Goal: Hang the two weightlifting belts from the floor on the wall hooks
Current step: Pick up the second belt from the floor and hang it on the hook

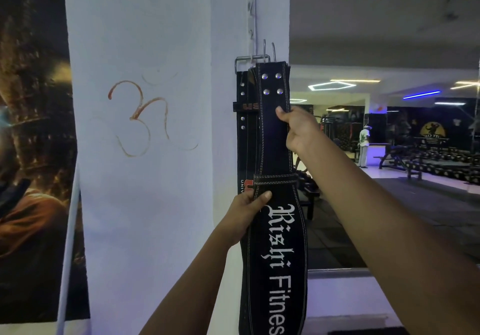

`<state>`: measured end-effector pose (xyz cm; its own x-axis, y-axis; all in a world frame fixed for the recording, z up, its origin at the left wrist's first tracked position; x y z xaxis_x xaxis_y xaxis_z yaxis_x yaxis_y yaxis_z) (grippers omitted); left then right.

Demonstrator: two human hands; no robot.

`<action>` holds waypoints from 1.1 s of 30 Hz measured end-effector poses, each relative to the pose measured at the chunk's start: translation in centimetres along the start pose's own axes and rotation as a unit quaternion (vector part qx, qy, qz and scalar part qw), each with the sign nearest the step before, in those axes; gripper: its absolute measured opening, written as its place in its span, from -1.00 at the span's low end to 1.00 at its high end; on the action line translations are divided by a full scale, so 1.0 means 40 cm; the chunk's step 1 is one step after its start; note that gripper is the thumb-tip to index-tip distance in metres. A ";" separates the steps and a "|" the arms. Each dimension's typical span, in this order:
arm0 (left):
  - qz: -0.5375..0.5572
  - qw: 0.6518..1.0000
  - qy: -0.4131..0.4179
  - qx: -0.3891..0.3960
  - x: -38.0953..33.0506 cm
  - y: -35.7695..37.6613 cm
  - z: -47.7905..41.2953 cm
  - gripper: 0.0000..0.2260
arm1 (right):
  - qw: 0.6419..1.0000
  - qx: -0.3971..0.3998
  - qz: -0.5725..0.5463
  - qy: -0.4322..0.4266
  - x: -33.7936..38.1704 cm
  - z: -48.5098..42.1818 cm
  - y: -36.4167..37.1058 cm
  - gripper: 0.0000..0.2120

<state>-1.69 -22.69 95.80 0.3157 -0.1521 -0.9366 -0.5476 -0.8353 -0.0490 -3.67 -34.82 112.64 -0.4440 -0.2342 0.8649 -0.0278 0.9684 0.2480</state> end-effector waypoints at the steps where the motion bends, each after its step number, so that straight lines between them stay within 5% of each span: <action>1: -0.007 1.000 -0.015 0.006 0.015 0.004 0.009 -0.64 | 1.000 -0.003 -0.001 -0.001 0.004 0.000 -0.002 -0.71; 4: -0.012 0.998 -0.050 0.033 0.046 0.010 0.034 -0.51 | 1.000 -0.004 -0.008 0.004 0.008 0.020 -0.005 -0.82; 9: 0.014 0.999 -0.018 0.033 -0.033 0.015 0.005 -0.85 | 1.000 -0.005 -0.025 0.004 -0.008 0.030 -0.015 -0.86; 13: -0.045 0.995 -0.075 0.053 0.033 0.020 0.038 -0.63 | 0.999 -0.006 -0.041 0.002 0.000 0.031 -0.021 -0.82; 16: -0.054 0.992 -0.086 0.072 0.068 0.015 0.058 -0.65 | 0.999 -0.003 -0.048 -0.006 -0.004 0.034 -0.027 -0.81; 22: 0.068 0.997 0.046 0.003 -0.127 0.023 -0.045 -0.47 | 0.998 0.000 -0.057 -0.023 -0.009 0.052 -0.027 -0.87; 26: 0.042 0.989 0.137 -0.026 -0.291 0.044 -0.109 -0.66 | 0.997 0.034 -0.053 -0.038 -0.034 0.082 -0.018 -0.79; 29: 0.020 0.985 0.170 -0.037 -0.309 0.053 -0.140 -0.78 | 0.995 0.028 0.027 -0.087 -0.047 0.097 -0.038 -0.75; 33: 0.019 0.980 0.193 -0.038 -0.307 0.055 -0.157 -0.80 | 0.956 0.037 0.278 -0.080 -0.129 0.148 -0.096 -0.69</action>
<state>-1.90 -26.00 109.36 0.5727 -0.3608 -0.7361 -0.5111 -0.8592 0.0235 -6.58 -36.83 104.63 -0.5396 0.3300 0.7746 0.1930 0.9440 -0.2677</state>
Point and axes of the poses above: each hand's wrist, its own z-axis away from the middle knuckle, its own y-axis out of the palm, x = y × z, the point moved 3 cm from there along -z, towards the middle knuckle, and after that the axes turned 10 degrees about x, right-handed, at the moved point
